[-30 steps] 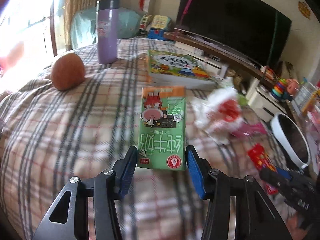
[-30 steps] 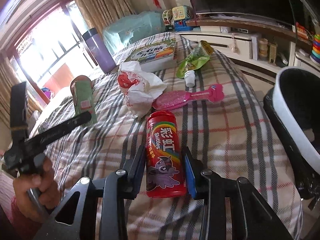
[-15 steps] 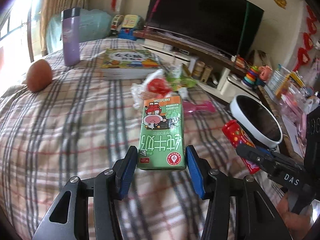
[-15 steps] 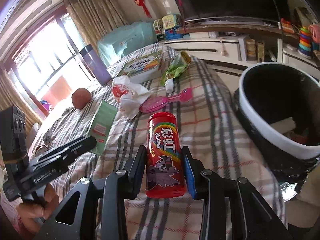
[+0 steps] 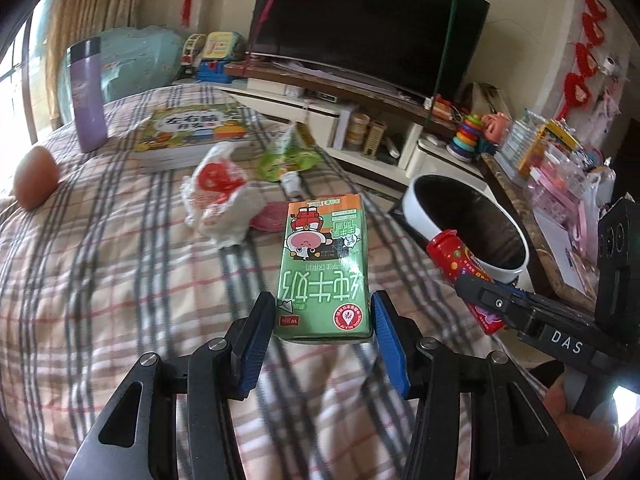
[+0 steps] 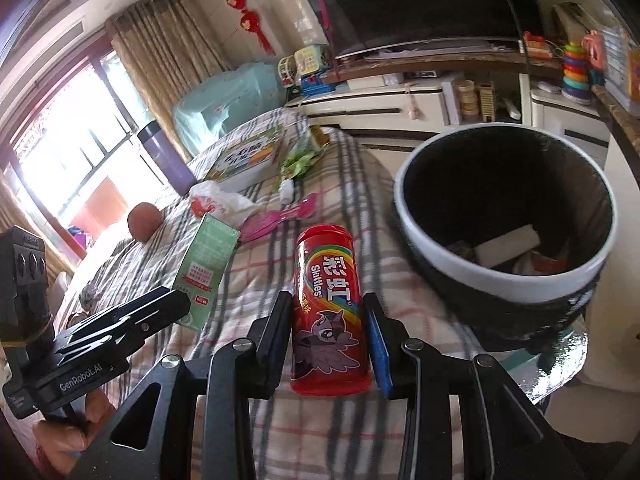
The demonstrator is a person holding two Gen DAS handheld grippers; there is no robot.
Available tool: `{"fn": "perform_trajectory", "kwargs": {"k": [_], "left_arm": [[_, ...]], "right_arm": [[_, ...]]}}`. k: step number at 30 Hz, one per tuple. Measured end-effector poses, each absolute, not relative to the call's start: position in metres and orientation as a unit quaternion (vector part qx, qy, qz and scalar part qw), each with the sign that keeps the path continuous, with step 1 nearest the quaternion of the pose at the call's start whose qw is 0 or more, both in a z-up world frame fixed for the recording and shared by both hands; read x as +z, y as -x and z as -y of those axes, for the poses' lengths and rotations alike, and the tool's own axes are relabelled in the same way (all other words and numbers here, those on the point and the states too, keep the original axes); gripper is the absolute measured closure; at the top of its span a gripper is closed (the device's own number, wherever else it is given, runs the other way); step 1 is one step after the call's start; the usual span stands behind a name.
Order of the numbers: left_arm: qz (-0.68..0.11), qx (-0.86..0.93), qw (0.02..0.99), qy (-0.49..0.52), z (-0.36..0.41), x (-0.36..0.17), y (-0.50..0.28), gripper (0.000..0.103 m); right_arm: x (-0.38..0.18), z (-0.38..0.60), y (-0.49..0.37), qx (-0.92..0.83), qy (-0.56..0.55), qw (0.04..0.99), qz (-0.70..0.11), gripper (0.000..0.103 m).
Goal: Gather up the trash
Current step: 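Carry the green carton and Skittles tube over the bin and open both tools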
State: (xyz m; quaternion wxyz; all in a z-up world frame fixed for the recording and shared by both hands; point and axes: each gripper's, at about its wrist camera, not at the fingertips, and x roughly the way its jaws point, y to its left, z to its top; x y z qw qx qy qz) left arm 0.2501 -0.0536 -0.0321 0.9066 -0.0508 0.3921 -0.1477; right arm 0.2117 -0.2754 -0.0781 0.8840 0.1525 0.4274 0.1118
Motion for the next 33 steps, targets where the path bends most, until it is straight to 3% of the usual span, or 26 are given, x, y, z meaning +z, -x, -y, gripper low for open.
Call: {"fn": "perform_trajectory", "kwargs": {"k": [33], "left_arm": [[-0.392, -0.224, 0.892, 0.000, 0.153, -0.026, -0.306, 0.055]], "right_arm": [[-0.063, 0.378, -0.222, 0.030, -0.183, 0.898, -0.399, 0.067]]}}
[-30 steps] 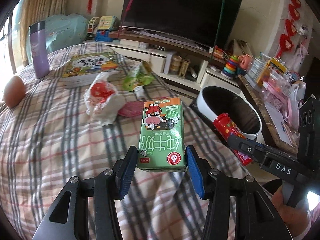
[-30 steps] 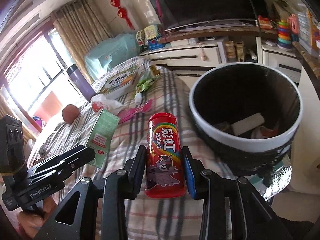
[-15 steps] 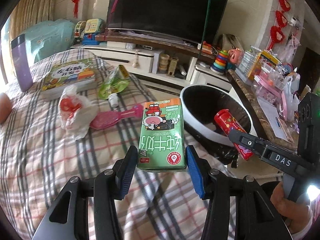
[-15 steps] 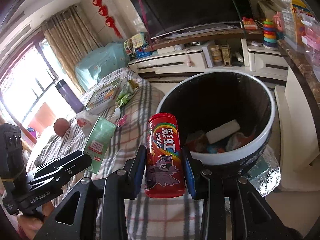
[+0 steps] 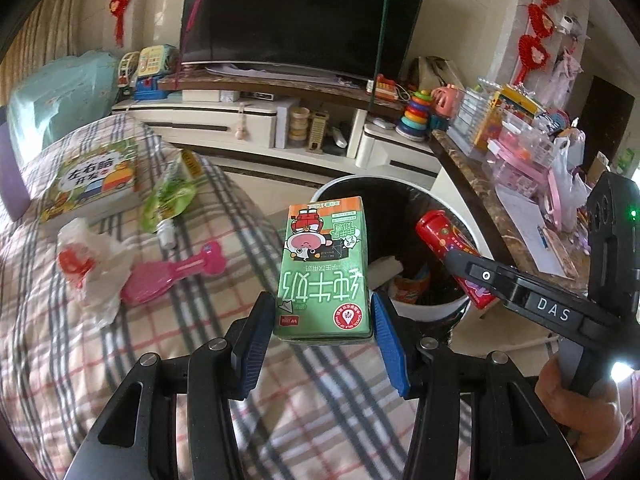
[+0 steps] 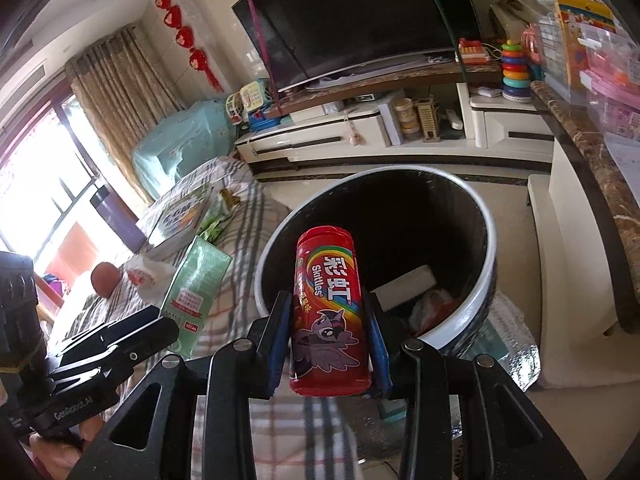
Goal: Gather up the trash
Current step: 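Carry the green carton and Skittles tube over the bin and open both tools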
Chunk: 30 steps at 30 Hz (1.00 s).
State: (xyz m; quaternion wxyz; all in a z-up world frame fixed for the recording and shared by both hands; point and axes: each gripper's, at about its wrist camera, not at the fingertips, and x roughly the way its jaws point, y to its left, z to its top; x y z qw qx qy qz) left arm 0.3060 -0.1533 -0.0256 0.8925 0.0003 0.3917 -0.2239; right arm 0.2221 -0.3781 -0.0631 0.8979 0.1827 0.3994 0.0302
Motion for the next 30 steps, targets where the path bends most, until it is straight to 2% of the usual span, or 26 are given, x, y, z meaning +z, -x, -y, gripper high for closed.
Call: {"fn": "perform_trajectory", "kwargs": {"k": [30], "left_arm": [[-0.405, -0.238, 0.882, -0.028, 0.206, -0.034, -0.354, 0.055]], "right_arm": [[-0.073, 0.413, -0.254, 0.006, -0.178, 0.892, -0.415, 0.067]]}}
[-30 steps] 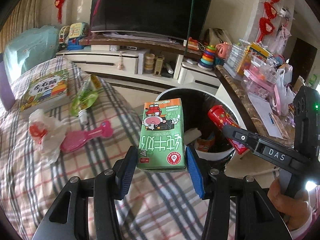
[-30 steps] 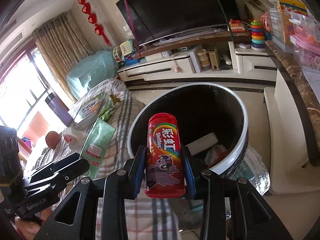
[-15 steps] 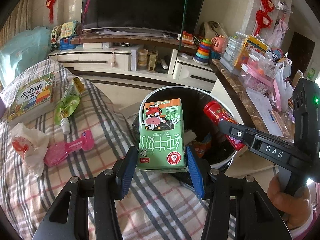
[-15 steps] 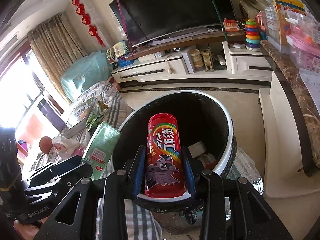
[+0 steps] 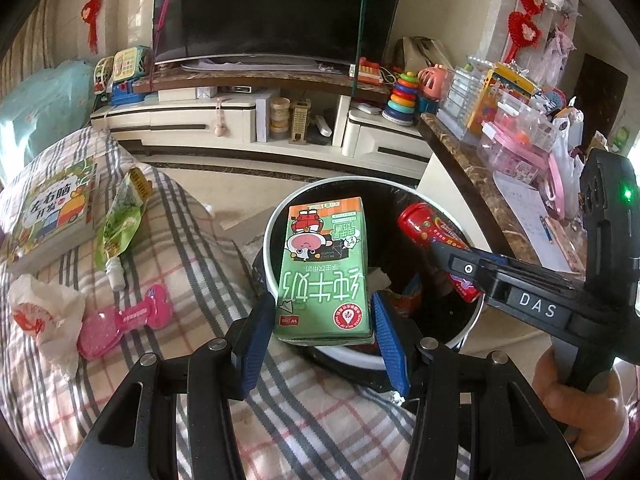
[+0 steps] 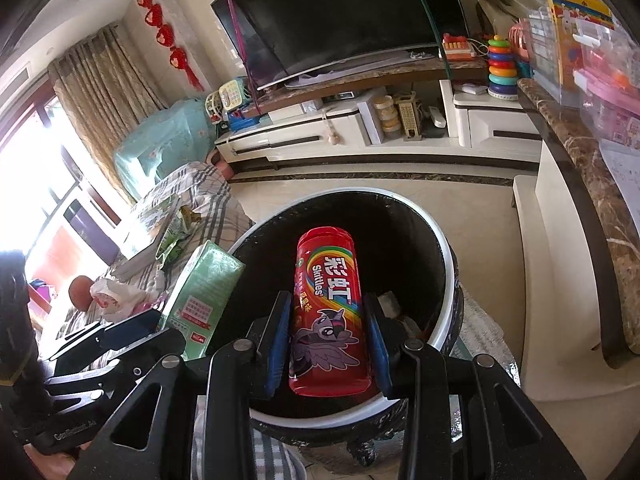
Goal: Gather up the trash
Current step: 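Carry the green carton and Skittles tube over the bin and open both tools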
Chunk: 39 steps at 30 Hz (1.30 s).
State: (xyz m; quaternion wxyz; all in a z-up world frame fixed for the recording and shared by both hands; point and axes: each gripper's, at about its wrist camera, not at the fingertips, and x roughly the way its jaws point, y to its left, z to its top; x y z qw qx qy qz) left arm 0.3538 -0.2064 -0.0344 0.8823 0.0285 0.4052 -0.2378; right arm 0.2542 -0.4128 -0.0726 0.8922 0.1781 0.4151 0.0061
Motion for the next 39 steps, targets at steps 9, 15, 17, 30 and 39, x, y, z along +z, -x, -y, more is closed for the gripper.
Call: {"fn": "perform_trajectory", "kwargs": {"k": [9, 15, 17, 30, 39], "left_arm": [[-0.404, -0.240, 0.882, -0.032, 0.214, -0.034, -0.360, 0.055], [-0.404, -0.241, 0.882, -0.035, 0.217, -0.034, -0.363, 0.054], [-0.404, -0.242, 0.881, -0.035, 0.218, -0.034, -0.364, 0.054], [-0.405, -0.225, 0.886, -0.002, 0.194, -0.033, -0.351, 0.035], [-0.407, -0.185, 0.894, 0.039, 0.139, -0.036, -0.318, 0.034]], "right_arm": [[-0.074, 0.416, -0.259, 0.004, -0.180, 0.891, -0.417, 0.067], [-0.075, 0.420, -0.261, 0.002, -0.182, 0.890, -0.418, 0.067], [-0.075, 0.420, -0.262, 0.002, -0.182, 0.889, -0.419, 0.067], [-0.071, 0.430, -0.257, -0.002, -0.209, 0.888, -0.409, 0.053], [-0.054, 0.406, -0.241, 0.012, -0.199, 0.900, -0.387, 0.023]]}}
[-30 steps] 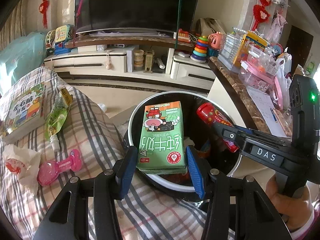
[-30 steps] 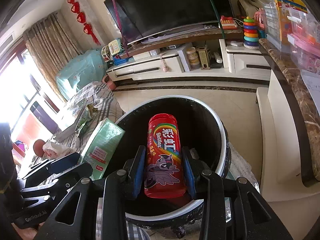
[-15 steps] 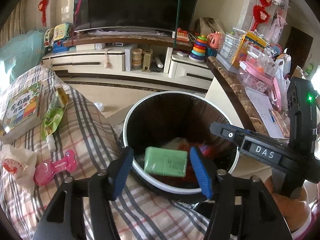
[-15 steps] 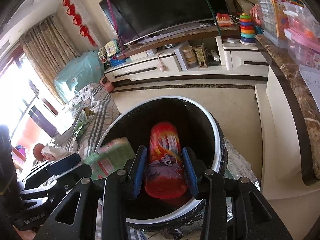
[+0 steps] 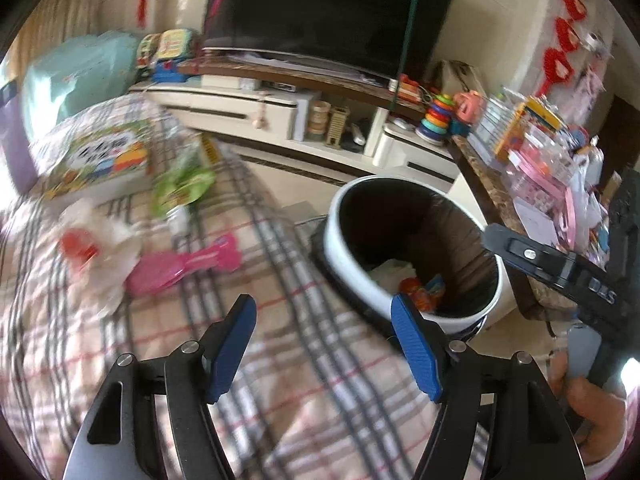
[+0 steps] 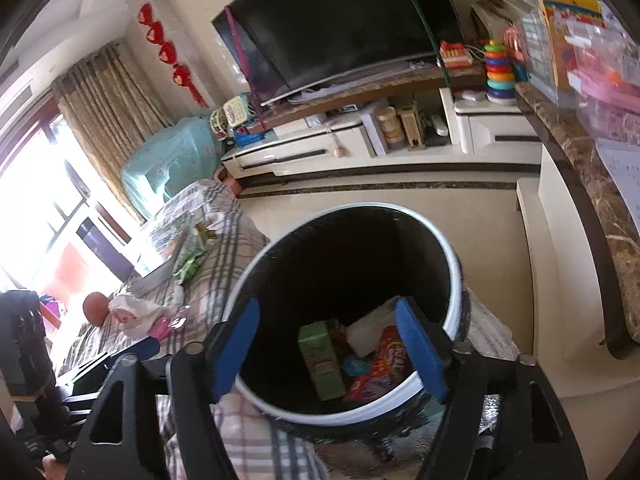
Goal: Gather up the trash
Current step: 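Carry the green carton and Skittles tube over the bin and open both tools, then withdraw both tools from the bin back over the bed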
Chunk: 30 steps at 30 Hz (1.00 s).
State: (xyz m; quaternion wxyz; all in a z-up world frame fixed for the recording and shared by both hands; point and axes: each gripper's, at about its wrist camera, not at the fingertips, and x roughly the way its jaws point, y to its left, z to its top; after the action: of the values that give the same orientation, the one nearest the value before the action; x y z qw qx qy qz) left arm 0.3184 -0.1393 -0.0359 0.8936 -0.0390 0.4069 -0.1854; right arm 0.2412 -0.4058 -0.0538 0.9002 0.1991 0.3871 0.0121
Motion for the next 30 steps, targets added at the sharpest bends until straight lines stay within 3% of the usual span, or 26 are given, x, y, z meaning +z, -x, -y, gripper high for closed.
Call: {"fn": "perform_trajectory", "kwargs": {"k": [2, 9, 30], "left_arm": [[-0.408, -0.174, 0.895, 0.052, 0.125, -0.036, -0.312, 0.034], [-0.412, -0.132, 0.897, 0.095, 0.071, -0.038, -0.286, 0.034], [-0.420, -0.072, 0.898, 0.110, 0.012, -0.037, -0.272, 0.031]], "right_arm": [[-0.051, 0.397, -0.237, 0.020, -0.197, 0.903, -0.382, 0.013], [-0.047, 0.353, -0.220, 0.055, -0.178, 0.908, -0.375, 0.004], [-0.065, 0.254, -0.213, 0.144, -0.144, 0.887, -0.415, 0.004]]}}
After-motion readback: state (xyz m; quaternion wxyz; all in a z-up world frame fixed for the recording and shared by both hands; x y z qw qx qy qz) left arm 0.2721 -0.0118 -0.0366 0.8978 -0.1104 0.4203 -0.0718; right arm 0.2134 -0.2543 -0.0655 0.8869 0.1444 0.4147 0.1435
